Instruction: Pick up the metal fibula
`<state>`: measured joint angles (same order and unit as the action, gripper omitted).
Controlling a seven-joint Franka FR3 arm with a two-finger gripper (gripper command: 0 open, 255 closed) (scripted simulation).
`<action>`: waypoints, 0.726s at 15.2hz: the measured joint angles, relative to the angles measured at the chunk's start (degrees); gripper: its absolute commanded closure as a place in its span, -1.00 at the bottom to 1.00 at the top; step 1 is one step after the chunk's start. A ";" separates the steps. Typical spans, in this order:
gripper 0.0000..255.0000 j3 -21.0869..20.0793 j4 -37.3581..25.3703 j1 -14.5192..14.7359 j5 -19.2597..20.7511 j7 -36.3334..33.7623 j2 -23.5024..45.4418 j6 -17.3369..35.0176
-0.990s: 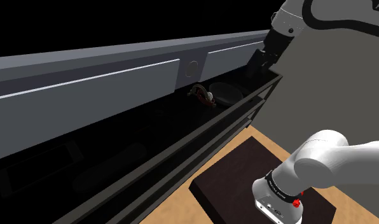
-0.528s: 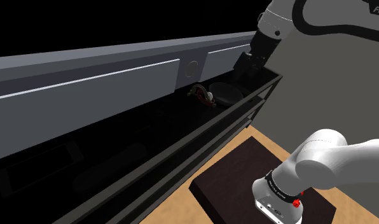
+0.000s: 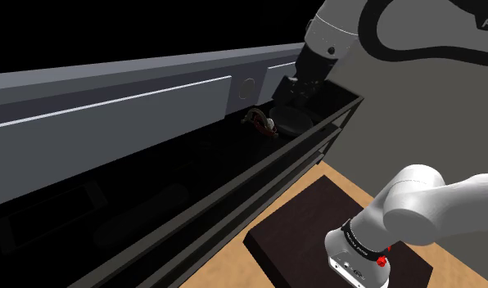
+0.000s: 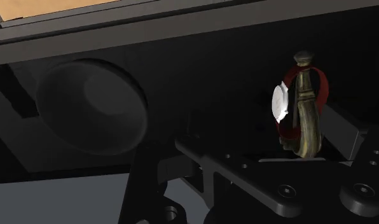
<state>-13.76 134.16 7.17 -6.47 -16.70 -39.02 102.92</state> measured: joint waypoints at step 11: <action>-1.00 -5.03 2.67 1.66 -2.16 -3.78 3.92 7.71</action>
<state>-18.78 136.83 8.83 -8.63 -20.48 -35.10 110.63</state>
